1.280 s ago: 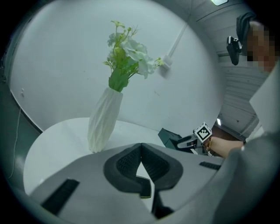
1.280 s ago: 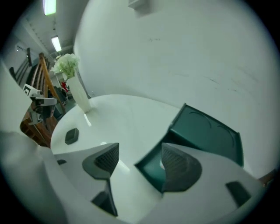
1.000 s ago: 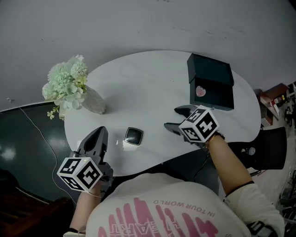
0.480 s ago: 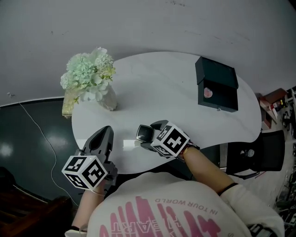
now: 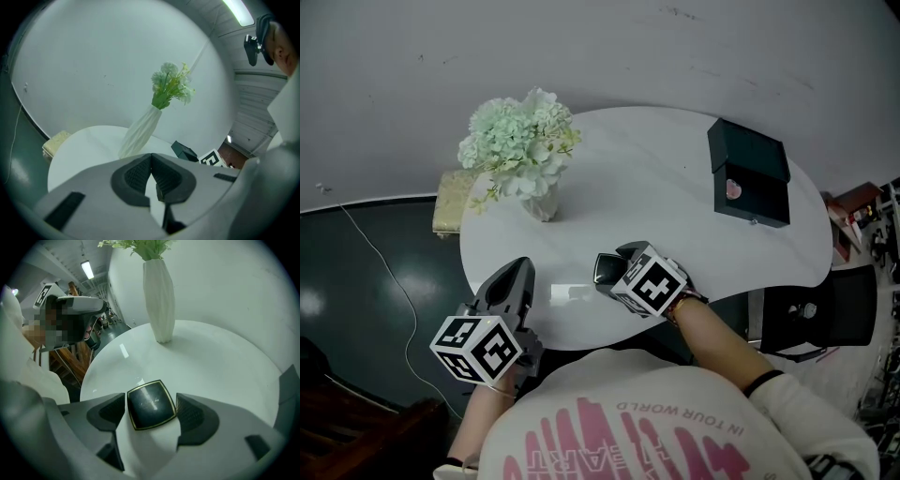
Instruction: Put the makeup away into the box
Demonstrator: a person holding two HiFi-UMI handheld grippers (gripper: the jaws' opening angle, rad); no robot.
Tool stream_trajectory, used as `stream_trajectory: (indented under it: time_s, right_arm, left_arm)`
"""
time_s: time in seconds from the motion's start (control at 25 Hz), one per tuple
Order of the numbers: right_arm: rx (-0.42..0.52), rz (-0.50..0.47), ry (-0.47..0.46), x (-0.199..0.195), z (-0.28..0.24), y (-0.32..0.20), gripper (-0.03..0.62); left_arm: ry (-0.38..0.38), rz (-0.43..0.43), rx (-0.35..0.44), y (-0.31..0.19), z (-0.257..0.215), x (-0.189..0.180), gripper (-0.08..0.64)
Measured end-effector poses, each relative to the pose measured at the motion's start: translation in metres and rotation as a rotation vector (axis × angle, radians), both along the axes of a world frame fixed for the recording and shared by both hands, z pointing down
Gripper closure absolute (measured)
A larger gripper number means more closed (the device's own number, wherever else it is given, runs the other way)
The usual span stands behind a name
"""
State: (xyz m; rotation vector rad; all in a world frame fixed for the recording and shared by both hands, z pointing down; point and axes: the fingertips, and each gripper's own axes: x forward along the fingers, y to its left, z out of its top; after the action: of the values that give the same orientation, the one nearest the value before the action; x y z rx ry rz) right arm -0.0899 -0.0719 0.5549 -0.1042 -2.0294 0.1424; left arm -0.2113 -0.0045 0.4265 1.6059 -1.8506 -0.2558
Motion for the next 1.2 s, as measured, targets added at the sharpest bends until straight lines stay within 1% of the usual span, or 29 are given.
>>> stream_trajectory:
  time_s: [0.12, 0.32, 0.44, 0.6, 0.72, 0.92, 1.08, 1.2]
  right_arm:
    - [0.025, 0.007, 0.016, -0.001, 0.003, 0.001, 0.255]
    - [0.015, 0.071, 0.011, -0.005, 0.002, 0.005, 0.261]
    - [0.006, 0.137, 0.011, -0.005, 0.002, 0.007, 0.268]
    - [-0.051, 0.254, 0.005, -0.001, 0.0, 0.009, 0.273]
    - [-0.092, 0.34, -0.007, 0.005, -0.001, 0.007, 0.276]
    - [-0.141, 0.428, -0.029, 0.021, -0.006, 0.007, 0.279]
    - [-0.18, 0.495, -0.084, 0.035, -0.022, 0.003, 0.281]
    - [-0.176, 0.533, -0.128, 0.045, -0.035, -0.008, 0.282]
  left_arm:
    - [0.002, 0.012, 0.004, 0.004, 0.001, -0.006, 0.558]
    - [0.006, 0.037, 0.011, 0.009, 0.003, -0.014, 0.558]
    - [0.009, 0.053, 0.019, 0.01, 0.005, -0.016, 0.558]
    - [0.009, 0.08, 0.033, 0.007, 0.003, -0.013, 0.558]
    - [0.003, 0.116, 0.046, 0.001, 0.001, -0.007, 0.558]
    - [-0.012, 0.177, 0.058, -0.013, -0.003, 0.007, 0.558]
    - [-0.091, 0.251, 0.066, -0.031, -0.012, 0.028, 0.558]
    - [-0.08, 0.287, 0.074, -0.044, -0.015, 0.044, 0.558]
